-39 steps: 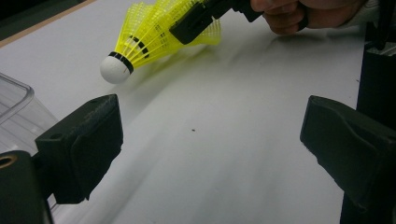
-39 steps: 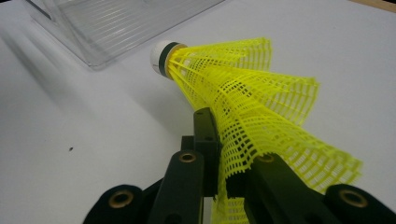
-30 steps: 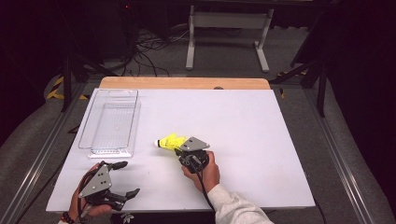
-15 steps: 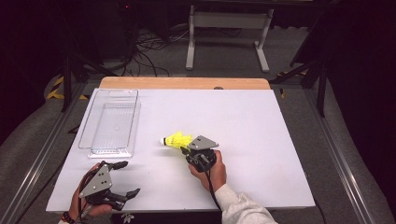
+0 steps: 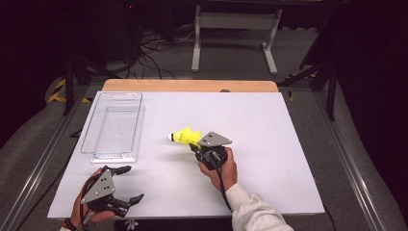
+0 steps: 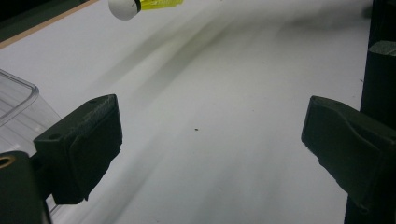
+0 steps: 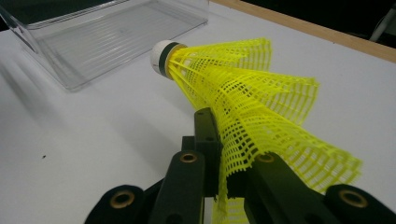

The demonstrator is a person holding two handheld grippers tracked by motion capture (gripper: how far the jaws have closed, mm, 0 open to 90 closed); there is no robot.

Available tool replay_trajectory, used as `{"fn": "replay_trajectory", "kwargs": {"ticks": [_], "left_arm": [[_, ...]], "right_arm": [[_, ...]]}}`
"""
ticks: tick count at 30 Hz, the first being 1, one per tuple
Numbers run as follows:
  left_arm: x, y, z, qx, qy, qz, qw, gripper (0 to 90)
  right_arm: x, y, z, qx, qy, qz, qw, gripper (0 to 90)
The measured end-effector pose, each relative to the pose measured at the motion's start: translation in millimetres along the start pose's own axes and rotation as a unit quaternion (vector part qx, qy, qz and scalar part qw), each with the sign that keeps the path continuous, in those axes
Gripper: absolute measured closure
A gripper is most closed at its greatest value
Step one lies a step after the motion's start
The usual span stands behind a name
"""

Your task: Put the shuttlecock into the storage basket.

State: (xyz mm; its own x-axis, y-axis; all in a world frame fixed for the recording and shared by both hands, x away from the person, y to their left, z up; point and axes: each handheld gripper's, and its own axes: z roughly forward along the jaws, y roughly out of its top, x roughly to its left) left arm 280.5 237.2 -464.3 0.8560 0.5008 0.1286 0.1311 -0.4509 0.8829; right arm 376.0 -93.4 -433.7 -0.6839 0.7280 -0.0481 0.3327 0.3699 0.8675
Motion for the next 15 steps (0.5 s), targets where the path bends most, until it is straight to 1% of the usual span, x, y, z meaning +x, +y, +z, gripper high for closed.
{"fn": "replay_trajectory", "kwargs": {"ticks": [6, 8, 14, 15], "left_arm": [[0.7, -0.3, -1.2, -0.002, 0.004, 0.001, 1.0, 5.8], [0.7, -0.4, -1.4, -0.002, 0.004, 0.0, 1.0, 5.5], [0.7, -0.3, -0.9, -0.002, 0.005, 0.0, 1.0, 5.5], [0.5, -0.3, -0.6, -0.001, 0.003, -0.002, 1.0, 5.5]], "right_arm": [[-3.6, 6.1, -2.7, -0.005, -0.002, -0.001, 1.0, 87.7], [-4.7, 9.5, -4.2, -0.006, -0.004, -0.006, 1.0, 87.7], [-7.0, 15.6, -6.4, -0.011, -0.004, -0.007, 0.9999, 87.6], [-7.3, 17.3, -6.9, -0.012, -0.005, -0.011, 0.9999, 87.7]]}}
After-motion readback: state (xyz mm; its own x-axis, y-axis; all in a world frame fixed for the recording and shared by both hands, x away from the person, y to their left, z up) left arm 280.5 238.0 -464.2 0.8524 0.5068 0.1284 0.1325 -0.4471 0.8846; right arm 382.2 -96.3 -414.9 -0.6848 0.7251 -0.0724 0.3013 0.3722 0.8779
